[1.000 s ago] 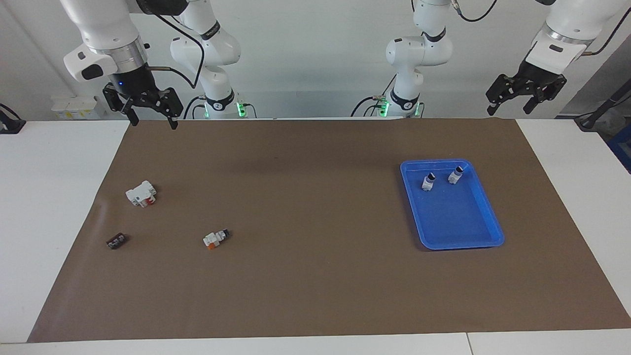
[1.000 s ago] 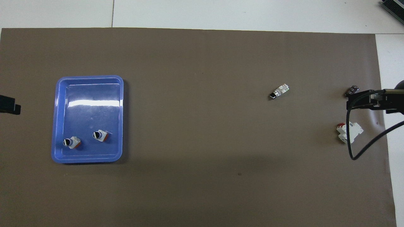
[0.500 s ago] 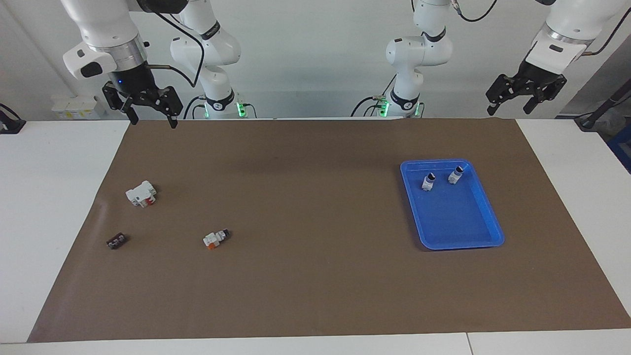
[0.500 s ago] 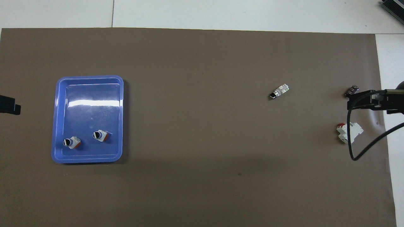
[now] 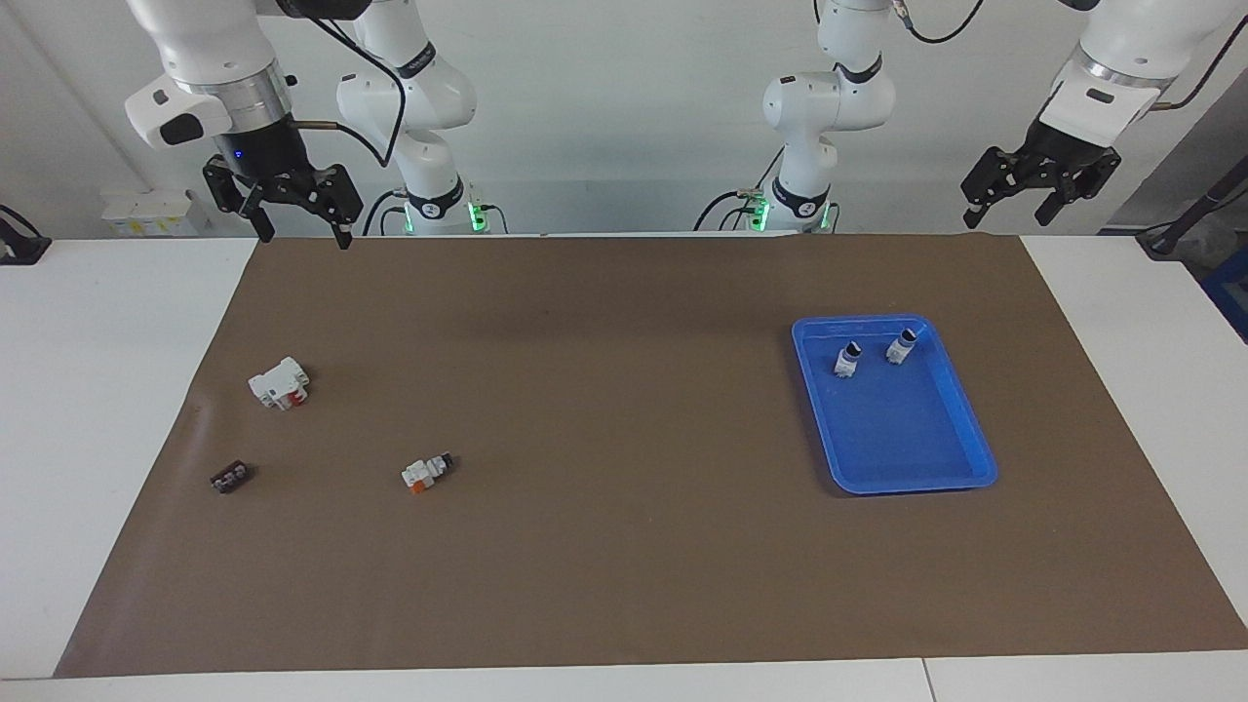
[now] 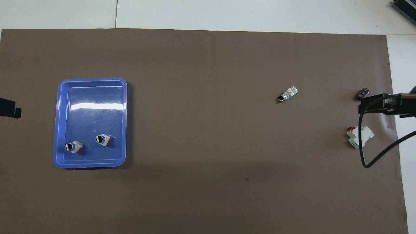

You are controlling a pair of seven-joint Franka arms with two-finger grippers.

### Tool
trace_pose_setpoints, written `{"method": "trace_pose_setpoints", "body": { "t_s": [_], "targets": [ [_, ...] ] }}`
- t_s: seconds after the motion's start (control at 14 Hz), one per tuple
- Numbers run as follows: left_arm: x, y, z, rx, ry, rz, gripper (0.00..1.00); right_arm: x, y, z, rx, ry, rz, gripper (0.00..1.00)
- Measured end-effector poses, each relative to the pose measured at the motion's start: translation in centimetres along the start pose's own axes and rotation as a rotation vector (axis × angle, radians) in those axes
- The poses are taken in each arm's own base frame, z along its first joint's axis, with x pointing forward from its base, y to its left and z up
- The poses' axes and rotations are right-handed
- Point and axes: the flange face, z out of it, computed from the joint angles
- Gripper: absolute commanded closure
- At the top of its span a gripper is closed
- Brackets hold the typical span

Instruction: Turn and place switch with both arms

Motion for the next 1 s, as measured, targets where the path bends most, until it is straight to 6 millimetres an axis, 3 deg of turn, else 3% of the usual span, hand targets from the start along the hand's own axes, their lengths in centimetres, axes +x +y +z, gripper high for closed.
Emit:
{"method": "trace_pose_setpoints", "body": {
  "t_s": [0.14,0.36,0.5,0.71,0.86,1.0],
  "targets": [
    [0.0,0.0,0.0,0.000,0.000,0.000,0.00,0.9,0.3,1.9,0.006,0.029,0.114,0.00],
    [0.0,0.0,0.0,0.000,0.000,0.000,0.00,3.7,-0.5,7.0,0.025,0.070,0.307,0.00],
    [0.0,0.0,0.0,0.000,0.000,0.000,0.00,6.0,-1.1,11.7,0.038,0.088,0.386,0.00],
    [0.0,0.0,0.0,0.000,0.000,0.000,0.00,9.2,-2.9,20.6,0.058,0.096,0.515,0.00],
    [0.0,0.0,0.0,0.000,0.000,0.000,0.00,10.2,-5.5,26.0,0.077,0.096,0.613,0.00],
    [0.0,0.0,0.0,0.000,0.000,0.000,0.00,10.4,-7.1,30.3,0.094,0.070,0.704,0.00]
  ]
}}
